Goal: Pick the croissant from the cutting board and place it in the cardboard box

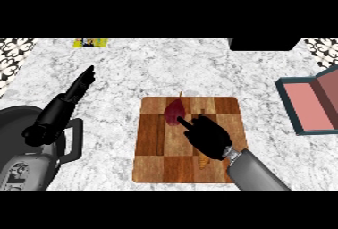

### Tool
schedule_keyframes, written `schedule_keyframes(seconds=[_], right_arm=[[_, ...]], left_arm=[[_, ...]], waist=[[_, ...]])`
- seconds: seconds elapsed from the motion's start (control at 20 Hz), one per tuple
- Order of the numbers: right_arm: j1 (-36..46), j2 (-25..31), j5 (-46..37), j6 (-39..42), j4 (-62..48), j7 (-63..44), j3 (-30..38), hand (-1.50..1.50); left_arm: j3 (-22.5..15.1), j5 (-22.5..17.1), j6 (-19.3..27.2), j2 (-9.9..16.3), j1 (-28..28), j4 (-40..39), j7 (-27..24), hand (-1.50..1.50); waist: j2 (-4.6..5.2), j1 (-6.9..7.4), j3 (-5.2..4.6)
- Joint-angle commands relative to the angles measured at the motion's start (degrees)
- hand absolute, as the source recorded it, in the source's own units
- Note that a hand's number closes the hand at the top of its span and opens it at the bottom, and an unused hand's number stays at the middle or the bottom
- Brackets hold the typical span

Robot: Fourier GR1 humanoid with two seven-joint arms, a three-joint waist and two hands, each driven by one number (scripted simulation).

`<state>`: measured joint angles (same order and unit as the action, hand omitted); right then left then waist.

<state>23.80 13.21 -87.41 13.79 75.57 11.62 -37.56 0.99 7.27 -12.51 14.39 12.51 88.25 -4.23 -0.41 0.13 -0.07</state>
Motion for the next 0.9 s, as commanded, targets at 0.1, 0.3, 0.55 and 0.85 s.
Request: schedule_keyframes(seconds=[0.1,0.3,0.55,0.85], right_arm=[[-1.37,-3.5,-3.22,-4.49,-0.56,2.34,-0.92,1.5],[2.13,-7.09,9.59,-1.88,-7.85,-13.44,24.96,1.5],[10.98,-10.99,15.76,-4.06,-12.68,-27.72,41.79,1.5],[28.46,-4.79,10.85,-12.53,-27.62,-32.36,46.22,1.5]], left_arm=[[0.42,-0.69,-1.82,0.1,-0.88,4.78,3.7,0.0],[0.14,0.23,0.03,-0.67,-0.92,1.68,-0.25,0.0],[-0.03,0.21,-0.84,0.01,0.88,1.75,0.43,0.0],[-1.29,0.8,-1.47,-0.74,3.17,-0.09,1.24,0.0]], waist=[[0.36,0.17,0.08],[1.49,-0.12,0.35],[2.12,1.97,0.34],[1.7,3.44,0.13]])
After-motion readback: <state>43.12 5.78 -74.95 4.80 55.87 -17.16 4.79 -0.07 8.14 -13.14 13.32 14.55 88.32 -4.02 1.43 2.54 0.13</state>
